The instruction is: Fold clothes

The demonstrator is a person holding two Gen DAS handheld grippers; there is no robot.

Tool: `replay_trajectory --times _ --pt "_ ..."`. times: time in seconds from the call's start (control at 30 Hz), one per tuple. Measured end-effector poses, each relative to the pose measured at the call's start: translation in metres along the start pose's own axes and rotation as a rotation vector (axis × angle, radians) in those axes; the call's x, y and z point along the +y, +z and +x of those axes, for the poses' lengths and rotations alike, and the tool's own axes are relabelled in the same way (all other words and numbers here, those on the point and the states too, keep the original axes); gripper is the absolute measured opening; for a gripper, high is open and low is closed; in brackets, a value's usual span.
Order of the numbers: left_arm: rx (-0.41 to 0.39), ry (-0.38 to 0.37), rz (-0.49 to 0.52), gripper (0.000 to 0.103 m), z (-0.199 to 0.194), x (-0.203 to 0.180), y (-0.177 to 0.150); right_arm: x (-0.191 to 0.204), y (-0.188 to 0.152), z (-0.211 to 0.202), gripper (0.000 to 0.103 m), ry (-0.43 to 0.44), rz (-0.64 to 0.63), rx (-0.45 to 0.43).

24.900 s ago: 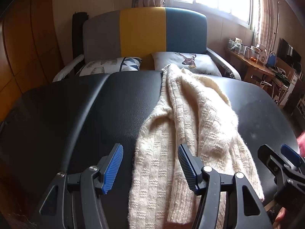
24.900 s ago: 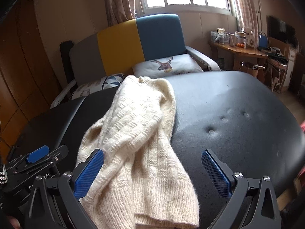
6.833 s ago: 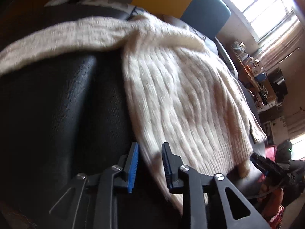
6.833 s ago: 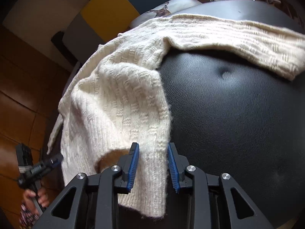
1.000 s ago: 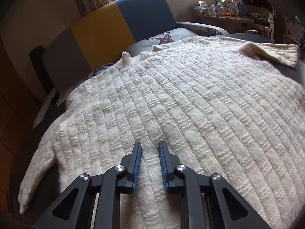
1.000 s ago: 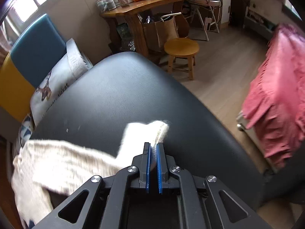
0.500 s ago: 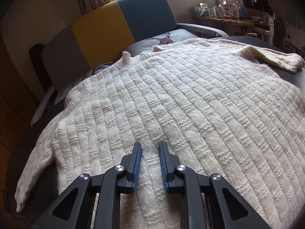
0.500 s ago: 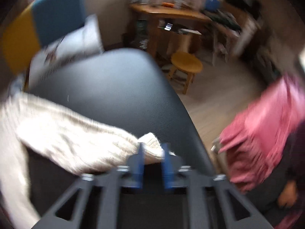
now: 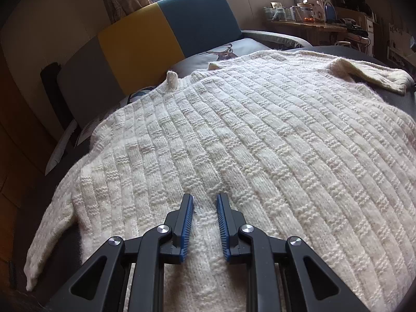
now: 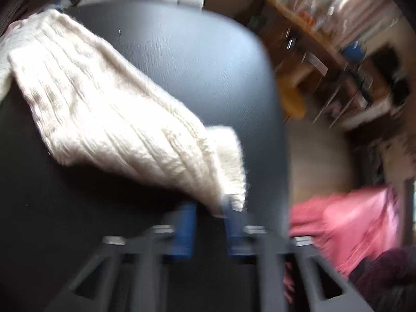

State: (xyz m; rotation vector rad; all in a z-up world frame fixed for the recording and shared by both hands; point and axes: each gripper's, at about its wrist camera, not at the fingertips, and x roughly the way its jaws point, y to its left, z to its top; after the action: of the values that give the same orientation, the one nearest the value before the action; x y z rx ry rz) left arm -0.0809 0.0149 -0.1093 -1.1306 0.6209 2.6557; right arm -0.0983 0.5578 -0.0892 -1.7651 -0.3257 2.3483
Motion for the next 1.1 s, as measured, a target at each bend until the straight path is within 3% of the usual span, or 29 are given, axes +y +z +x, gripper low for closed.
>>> replay_trajectory --times 0.13,0.27,0.33,0.47,0.7,0.8,0.93,1.1 --pt "0.0 0.0 0.002 0.019 0.0 0.0 0.0 -0.01 -0.001 -0.028 0.007 0.156 0.111 -0.019" --pt "-0.004 -0.005 0.002 0.019 0.0 0.001 0.0 -0.036 0.004 -0.068 0.007 0.397 0.256 -0.053" --pt "-0.004 -0.005 0.002 0.019 0.001 0.001 0.0 -0.053 0.007 -0.077 0.007 0.448 0.309 -0.054" --pt "-0.004 0.005 0.005 0.019 0.0 0.0 0.0 -0.075 0.009 -0.06 0.007 0.364 0.402 -0.008" --pt "-0.006 0.017 0.017 0.019 0.0 -0.002 0.0 -0.079 0.013 -0.042 0.009 0.087 0.53 -0.128" --pt "-0.006 0.016 0.015 0.019 0.0 -0.002 -0.001 -0.034 0.017 -0.058 0.009 0.108 0.404 -0.214" --pt "-0.006 0.01 0.011 0.019 0.0 -0.001 0.0 0.028 0.018 -0.046 0.009 0.149 0.262 -0.16" --pt "-0.006 0.03 0.024 0.019 0.0 -0.006 0.001 0.06 0.024 -0.015 0.009 0.079 0.263 -0.122"
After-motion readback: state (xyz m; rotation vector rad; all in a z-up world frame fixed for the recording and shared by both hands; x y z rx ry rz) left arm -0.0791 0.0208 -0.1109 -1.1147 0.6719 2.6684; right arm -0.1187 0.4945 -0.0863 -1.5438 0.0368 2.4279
